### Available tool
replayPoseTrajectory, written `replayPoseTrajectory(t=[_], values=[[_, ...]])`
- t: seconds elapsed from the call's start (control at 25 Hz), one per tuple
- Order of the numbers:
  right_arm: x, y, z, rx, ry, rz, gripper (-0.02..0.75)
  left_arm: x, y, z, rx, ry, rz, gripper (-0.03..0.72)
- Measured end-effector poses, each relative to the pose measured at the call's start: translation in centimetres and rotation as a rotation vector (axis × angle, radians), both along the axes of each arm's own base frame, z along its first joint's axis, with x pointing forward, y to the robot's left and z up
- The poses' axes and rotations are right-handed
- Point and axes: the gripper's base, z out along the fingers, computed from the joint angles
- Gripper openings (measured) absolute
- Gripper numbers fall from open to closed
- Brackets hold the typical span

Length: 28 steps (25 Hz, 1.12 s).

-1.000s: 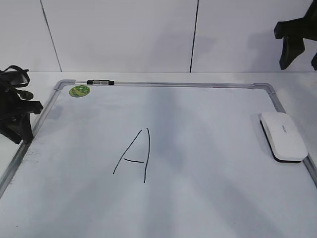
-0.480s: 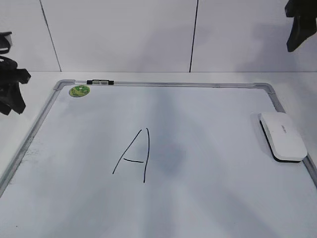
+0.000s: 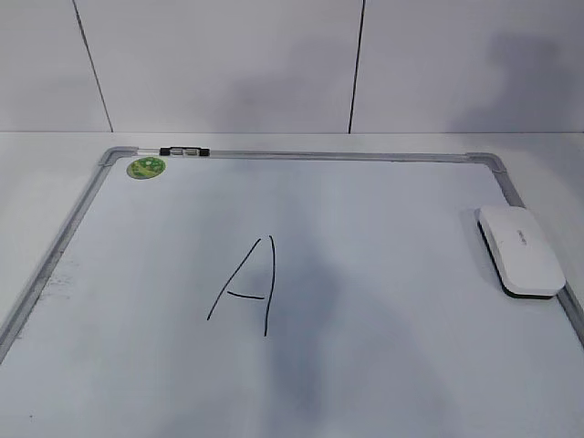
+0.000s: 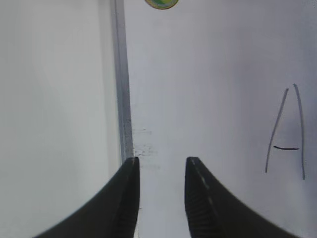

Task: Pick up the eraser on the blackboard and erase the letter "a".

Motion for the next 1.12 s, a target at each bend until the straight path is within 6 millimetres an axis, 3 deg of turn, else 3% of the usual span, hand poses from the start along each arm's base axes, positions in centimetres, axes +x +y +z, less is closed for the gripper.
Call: replayPoseTrajectory(t=[0.2,0.64,0.96,1.12], values=[[-4.5,-0.2,-0.3,0.018,-0.003,0.005,0.539,-4.3,-0.4,4.5,-0.028,-0.127,-0.019,0.237],[-14.1,0.5,-0.6,0.081,-0.093,0.087,0.539,-14.7,-0.7,10.8,-0.036,-0.357,-0.082,0.235],[-20.1,0.2,-1.0,0.100,-0.207,0.144,0.539,-23.1,-0.4,13.6,-0.056,-0.585,-0.095,0.235],[-23.1,-0.2,-1.7,0.109,-0.266,0.162,0.539,-26.6,-0.2,13.0,-0.063,-0.651,-0.100,0.235]])
